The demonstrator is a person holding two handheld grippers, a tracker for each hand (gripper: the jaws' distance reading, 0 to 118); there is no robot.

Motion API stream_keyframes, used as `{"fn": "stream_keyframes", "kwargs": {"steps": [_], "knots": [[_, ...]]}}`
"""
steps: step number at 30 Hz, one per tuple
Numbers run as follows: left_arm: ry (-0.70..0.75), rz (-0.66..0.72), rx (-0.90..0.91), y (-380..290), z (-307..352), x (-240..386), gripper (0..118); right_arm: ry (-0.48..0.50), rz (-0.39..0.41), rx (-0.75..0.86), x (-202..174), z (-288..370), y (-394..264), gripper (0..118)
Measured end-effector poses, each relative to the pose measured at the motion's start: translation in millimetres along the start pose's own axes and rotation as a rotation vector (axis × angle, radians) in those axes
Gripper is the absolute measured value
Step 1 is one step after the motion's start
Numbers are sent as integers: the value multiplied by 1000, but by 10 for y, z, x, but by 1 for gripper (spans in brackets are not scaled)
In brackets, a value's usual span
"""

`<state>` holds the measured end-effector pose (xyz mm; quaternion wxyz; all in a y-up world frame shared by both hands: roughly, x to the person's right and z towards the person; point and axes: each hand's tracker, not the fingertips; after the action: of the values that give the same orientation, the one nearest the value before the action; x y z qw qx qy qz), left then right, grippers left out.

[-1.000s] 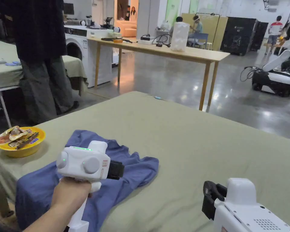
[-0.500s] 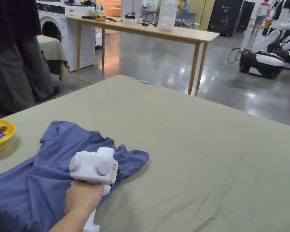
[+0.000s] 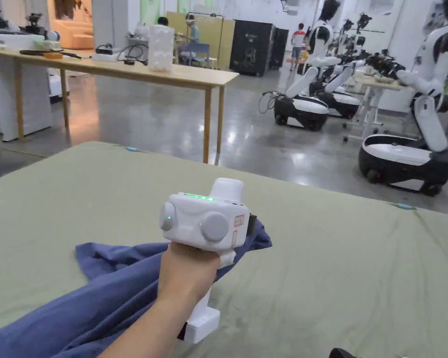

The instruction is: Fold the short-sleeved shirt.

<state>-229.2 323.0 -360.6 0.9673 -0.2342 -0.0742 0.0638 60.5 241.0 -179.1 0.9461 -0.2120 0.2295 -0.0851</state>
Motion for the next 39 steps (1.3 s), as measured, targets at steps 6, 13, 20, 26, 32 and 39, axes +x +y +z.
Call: {"fn": "stream_keyframes", "kwargs": {"steps": [6, 13, 20, 26, 32, 39], "knots": [[-259, -110, -86, -301, -536, 1798, 0, -112, -32, 40, 564, 449, 50, 1], [-220, -196, -377, -1524, -1428, 2762, 0, -246, -60, 36, 1275, 743, -44, 1], [-251, -88, -237, -1468, -1034, 2610, 105, -269, -54, 47, 1507, 796, -2, 1], [-141, -182, 125, -972, 452, 1924, 112, -246, 57, 89, 1287, 664, 218, 1], [156, -234, 191, -1179, 1345, 895, 47, -285, 56, 192, 1079, 526, 283, 1], [180, -86, 10, -1355, 1284, 66, 0, -246, -4, 181, 846, 401, 173, 1]]}}
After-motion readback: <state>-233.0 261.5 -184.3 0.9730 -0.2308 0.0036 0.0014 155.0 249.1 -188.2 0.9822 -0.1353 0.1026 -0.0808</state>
